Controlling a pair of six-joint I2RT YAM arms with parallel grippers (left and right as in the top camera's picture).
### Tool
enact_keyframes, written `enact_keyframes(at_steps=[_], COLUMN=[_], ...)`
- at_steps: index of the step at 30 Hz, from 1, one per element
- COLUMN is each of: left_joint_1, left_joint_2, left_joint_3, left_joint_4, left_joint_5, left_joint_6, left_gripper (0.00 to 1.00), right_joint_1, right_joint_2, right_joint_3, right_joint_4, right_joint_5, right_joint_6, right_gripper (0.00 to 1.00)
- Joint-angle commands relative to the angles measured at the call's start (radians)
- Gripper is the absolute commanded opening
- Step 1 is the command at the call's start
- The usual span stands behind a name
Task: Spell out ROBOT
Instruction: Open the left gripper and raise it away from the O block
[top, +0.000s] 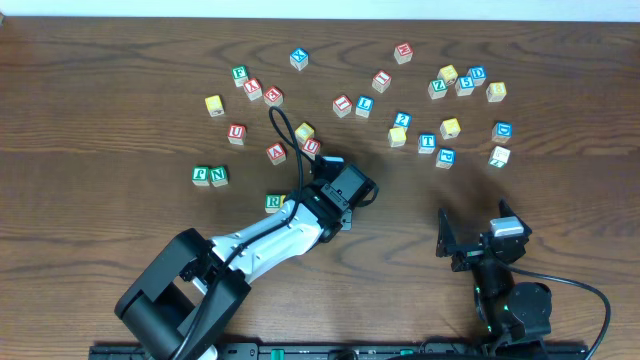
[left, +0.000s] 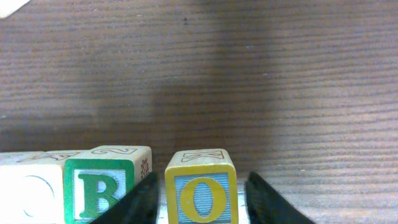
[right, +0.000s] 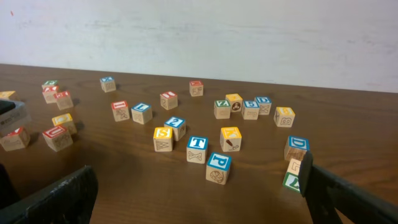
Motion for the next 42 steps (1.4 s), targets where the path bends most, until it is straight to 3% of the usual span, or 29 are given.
enact_keyframes(at_steps=[1, 17, 26, 31, 39, 42], left_joint_1=[0.003, 0.003, 0.003, 0.005, 0.18, 0.283], left_joint_2=[0.002, -0.047, -0.26, -0.448, -0.685, -0.728], left_joint_3=[-0.017, -0.008, 0.002, 0.003, 0.003, 0.003], left_joint_4=[-0.005, -0.009, -0.009, -0.025, -0.23, -0.304], left_joint_5=[0.0, 0.0, 0.0, -0.039, -0.069, 0.013], left_joint_6=[0.004, 0.022, 0.078, 0.174, 0.212, 0.27], left_gripper=[0.46, 0.46, 0.46, 0.48, 0.57, 0.61], right_joint_1=[-0.009, -0.009, -0.009, -0.009, -0.009, -0.009], right_joint_2=[0.0, 0.0, 0.0, 0.0, 0.0, 0.0], right_joint_3=[-0.001, -0.001, -0.001, -0.001, -0.001, -0.002], right_joint_4=[-0.005, -0.005, -0.005, -0.005, -0.005, -0.005], right_joint_5=[0.008, 0.008, 0.008, 0.008, 0.008, 0.008], right_joint_6=[0.01, 0.01, 0.01, 0.01, 0.01, 0.01], right_gripper=[0.99, 0.99, 0.99, 0.99, 0.99, 0.99])
